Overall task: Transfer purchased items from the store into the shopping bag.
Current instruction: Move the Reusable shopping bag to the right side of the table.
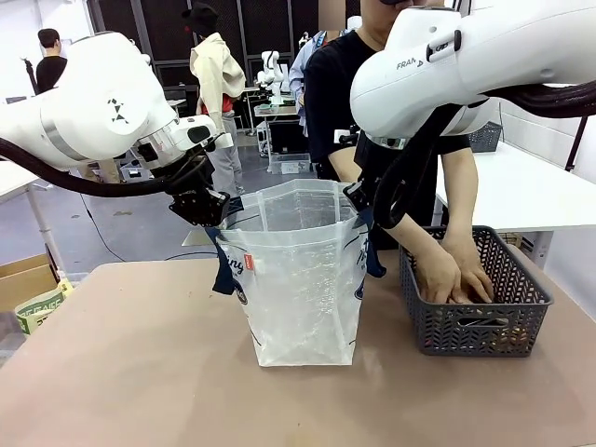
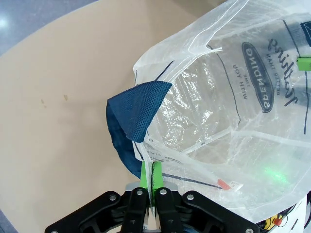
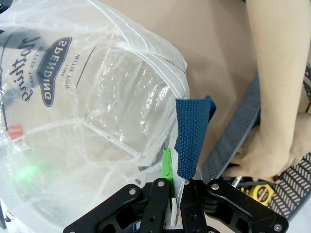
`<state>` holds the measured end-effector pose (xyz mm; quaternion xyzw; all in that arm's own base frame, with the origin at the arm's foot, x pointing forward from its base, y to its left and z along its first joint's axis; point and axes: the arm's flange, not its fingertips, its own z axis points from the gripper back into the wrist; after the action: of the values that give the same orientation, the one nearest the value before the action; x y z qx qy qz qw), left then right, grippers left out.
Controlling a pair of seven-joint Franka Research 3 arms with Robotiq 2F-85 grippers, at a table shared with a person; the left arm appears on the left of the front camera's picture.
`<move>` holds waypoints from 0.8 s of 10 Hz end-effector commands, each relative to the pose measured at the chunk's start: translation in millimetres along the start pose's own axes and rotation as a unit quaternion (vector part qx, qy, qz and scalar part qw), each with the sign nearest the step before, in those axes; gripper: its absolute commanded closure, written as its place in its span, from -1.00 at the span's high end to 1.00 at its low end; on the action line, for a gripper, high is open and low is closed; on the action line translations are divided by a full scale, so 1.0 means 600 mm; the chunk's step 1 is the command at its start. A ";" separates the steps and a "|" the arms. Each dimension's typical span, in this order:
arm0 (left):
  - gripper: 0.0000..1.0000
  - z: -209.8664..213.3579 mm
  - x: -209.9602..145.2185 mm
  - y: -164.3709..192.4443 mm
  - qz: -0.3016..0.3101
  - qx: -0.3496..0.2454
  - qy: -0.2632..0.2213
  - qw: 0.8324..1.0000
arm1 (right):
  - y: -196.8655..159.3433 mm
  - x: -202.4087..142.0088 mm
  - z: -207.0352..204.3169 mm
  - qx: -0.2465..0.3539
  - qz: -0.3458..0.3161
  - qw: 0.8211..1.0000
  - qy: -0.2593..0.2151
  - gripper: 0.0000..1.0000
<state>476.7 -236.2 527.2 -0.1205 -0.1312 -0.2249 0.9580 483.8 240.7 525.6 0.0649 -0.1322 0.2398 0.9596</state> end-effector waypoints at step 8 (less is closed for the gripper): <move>-1.00 0.002 -0.007 0.019 0.002 0.015 0.012 1.000 | -0.023 -0.007 -0.001 -0.004 -0.014 1.000 0.010 -1.00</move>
<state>478.8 -231.1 525.2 -0.1189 -0.1287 -0.2209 0.9594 487.9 231.5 523.6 0.0642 -0.1276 0.2310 0.9624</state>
